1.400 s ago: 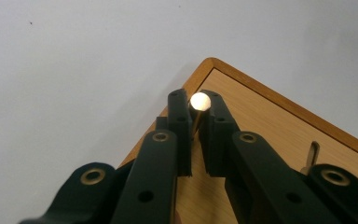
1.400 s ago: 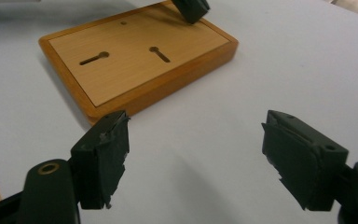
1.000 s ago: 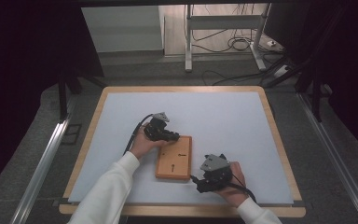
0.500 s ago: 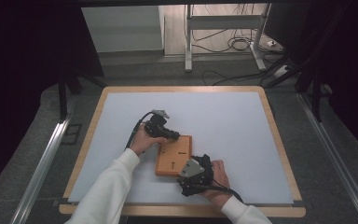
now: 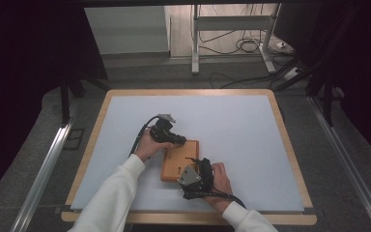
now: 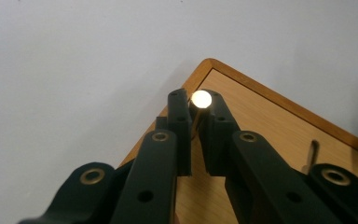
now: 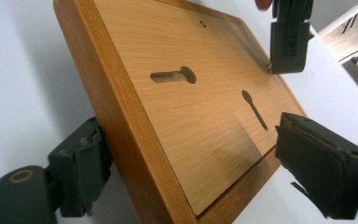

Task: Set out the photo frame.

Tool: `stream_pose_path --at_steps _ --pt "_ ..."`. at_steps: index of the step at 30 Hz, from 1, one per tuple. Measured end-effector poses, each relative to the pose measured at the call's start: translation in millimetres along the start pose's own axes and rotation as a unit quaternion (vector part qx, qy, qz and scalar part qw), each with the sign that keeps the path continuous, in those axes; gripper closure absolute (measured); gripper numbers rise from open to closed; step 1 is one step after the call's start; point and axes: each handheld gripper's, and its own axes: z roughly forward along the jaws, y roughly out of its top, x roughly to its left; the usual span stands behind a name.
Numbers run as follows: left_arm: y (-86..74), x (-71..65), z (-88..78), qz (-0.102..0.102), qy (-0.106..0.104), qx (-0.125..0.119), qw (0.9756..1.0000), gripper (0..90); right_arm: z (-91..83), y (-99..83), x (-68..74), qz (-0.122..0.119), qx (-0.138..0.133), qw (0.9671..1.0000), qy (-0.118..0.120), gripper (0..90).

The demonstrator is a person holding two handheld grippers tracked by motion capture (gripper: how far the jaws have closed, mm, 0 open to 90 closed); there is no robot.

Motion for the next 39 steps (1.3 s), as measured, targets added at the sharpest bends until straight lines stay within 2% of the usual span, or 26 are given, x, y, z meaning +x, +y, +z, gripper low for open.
stream_pose_path --at_steps 3,10,11,12,13,16,19,22,24,26,29,30,31,35,38,39 --pt "-0.1 -0.7 -0.2 0.002 0.006 -0.003 1.0000 84.4 -5.8 3.5 -1.9 -0.005 -0.016 0.9998 -0.012 20.7" --pt "-0.1 -0.8 0.2 -0.003 0.018 -0.009 0.9998 84.1 -12.9 6.9 -9.6 -0.006 -0.019 0.9997 -0.016 28.4" --pt "0.1 -1.1 0.3 -0.002 0.021 -0.011 0.9997 83.1 -14.9 7.0 -12.0 -0.006 -0.022 0.9996 -0.016 33.3" --pt "0.1 -1.1 0.3 -0.002 0.021 -0.011 0.9997 82.5 -14.9 7.0 -12.0 -0.006 -0.022 0.9996 -0.016 33.3" --pt "0.2 -1.1 0.2 -0.002 0.022 -0.011 0.9997 82.1 -16.4 7.4 -13.9 -0.005 -0.024 0.9996 -0.013 37.1" --pt "0.2 -2.0 -0.6 0.000 0.027 -0.013 0.9996 80.2 -17.6 7.9 -14.2 -0.008 -0.027 0.9995 -0.017 39.4" --pt "-0.2 -1.4 -2.6 -0.006 0.034 -0.014 0.9993 71.2 -18.5 8.2 -15.3 -0.006 -0.030 0.9993 -0.019 40.0" --pt "-3.3 0.6 -10.7 -0.011 0.055 -0.028 0.9980 66.3 -19.6 8.3 -18.0 0.001 -0.033 0.9993 -0.018 40.2" --pt "-6.5 0.5 -19.4 -0.010 0.068 -0.032 0.9971 56.6 -20.2 8.1 -19.0 0.001 -0.033 0.9993 -0.019 40.4" --pt "-11.6 -3.6 -29.1 -0.007 0.092 -0.038 0.9950 46.3 -20.2 7.8 -19.2 0.000 -0.032 0.9993 -0.017 40.3" --pt "-22.6 -8.5 -44.9 -0.002 0.106 -0.046 0.9933 38.2 -20.1 8.0 -19.8 0.000 -0.031 0.9994 -0.016 40.3" --pt "-31.1 -11.8 -55.4 -0.002 0.116 -0.051 0.9919 34.9 -20.4 8.5 -20.8 0.000 -0.029 0.9994 -0.015 40.4" --pt "-31.1 -11.8 -55.4 -0.002 0.116 -0.051 0.9919 34.1 -20.4 8.5 -20.8 0.000 -0.029 0.9994 -0.015 40.4" --pt "-49.7 -18.4 -72.8 -0.011 0.125 -0.059 0.9904 33.3 -20.4 9.1 -22.1 0.002 -0.029 0.9995 -0.014 40.5" --pt "-64.7 -23.4 -80.0 -0.012 0.123 -0.057 0.9907 33.2 -20.7 9.7 -23.1 0.001 -0.027 0.9995 -0.014 40.9" --pt "-75.4 -26.5 -81.7 -0.012 0.126 -0.055 0.9904 33.2 -20.7 10.7 -24.0 0.002 -0.027 0.9995 -0.015 41.5"
